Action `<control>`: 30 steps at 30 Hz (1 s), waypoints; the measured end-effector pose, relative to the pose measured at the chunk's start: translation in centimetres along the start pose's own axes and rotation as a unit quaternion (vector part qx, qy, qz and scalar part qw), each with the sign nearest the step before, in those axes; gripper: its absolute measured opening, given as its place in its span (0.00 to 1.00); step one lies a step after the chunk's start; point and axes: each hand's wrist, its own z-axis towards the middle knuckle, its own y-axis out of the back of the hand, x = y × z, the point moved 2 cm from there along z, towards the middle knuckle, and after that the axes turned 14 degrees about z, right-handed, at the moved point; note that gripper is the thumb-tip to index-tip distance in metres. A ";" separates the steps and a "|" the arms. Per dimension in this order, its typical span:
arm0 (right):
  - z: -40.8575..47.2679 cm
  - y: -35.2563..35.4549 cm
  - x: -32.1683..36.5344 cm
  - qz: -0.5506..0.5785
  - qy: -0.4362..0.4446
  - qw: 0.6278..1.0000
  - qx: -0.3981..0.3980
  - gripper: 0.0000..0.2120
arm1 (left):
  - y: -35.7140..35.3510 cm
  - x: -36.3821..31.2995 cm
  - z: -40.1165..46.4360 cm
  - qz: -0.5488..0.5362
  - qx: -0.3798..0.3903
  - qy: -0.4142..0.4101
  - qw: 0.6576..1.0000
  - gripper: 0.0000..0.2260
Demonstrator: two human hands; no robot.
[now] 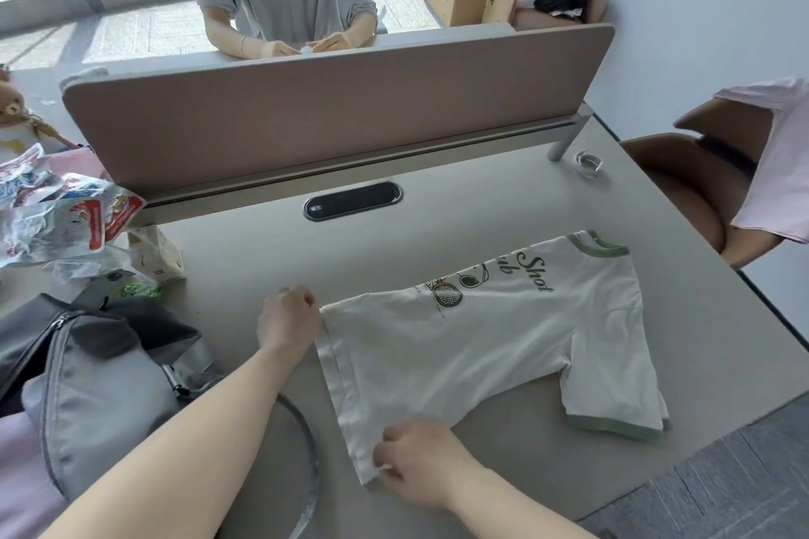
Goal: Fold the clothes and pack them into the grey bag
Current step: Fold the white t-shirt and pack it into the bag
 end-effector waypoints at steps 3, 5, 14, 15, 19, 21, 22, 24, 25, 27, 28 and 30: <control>-0.9 0.4 0.0 0.068 -0.041 0.996 -0.040 0.15 | -0.7 -2.9 -1.3 -0.025 0.007 -0.084 0.996 0.08; -1.8 2.0 -1.1 0.118 -0.109 0.982 -0.096 0.13 | -1.5 -5.2 -2.4 -0.034 0.026 -0.130 0.991 0.08; -13.5 8.9 -15.5 0.249 -0.428 0.796 -0.349 0.09 | -6.6 -16.8 -9.5 -0.047 0.135 -0.243 0.960 0.09; -14.9 9.1 -17.2 0.248 -0.457 0.773 -0.363 0.12 | -7.2 -18.3 -10.4 -0.048 0.148 -0.254 0.955 0.09; -19.1 9.3 -22.5 0.238 -0.539 0.705 -0.394 0.23 | -9.3 -23.9 -13.4 -0.027 0.181 -0.251 0.951 0.05; -20.1 9.2 -24.1 0.242 -0.571 0.687 -0.378 0.22 | -10.5 -26.2 -14.7 -0.022 0.216 -0.226 0.950 0.07; -20.4 9.3 -24.6 0.240 -0.585 0.687 -0.358 0.20 | -11.0 -27.2 -15.5 -0.017 0.238 -0.213 0.947 0.09; -20.7 9.6 -25.4 0.234 -0.600 0.693 -0.322 0.11 | -11.9 -29.0 -16.8 -0.005 0.269 -0.199 0.942 0.11; -20.8 9.8 -25.7 0.228 -0.601 0.697 -0.318 0.06 | -12.2 -29.8 -17.4 -0.001 0.276 -0.196 0.941 0.10; -21.0 10.3 -26.1 0.225 -0.569 0.700 -0.368 0.04 | -12.5 -30.9 -18.2 0.006 0.276 -0.193 0.941 0.09; -21.2 10.5 -26.2 0.227 -0.539 0.699 -0.411 0.05 | -12.6 -31.2 -18.5 0.005 0.274 -0.190 0.943 0.09; -21.6 10.7 -26.0 0.219 -0.502 0.697 -0.463 0.06 | -12.9 -31.5 -18.7 0.000 0.275 -0.173 0.946 0.08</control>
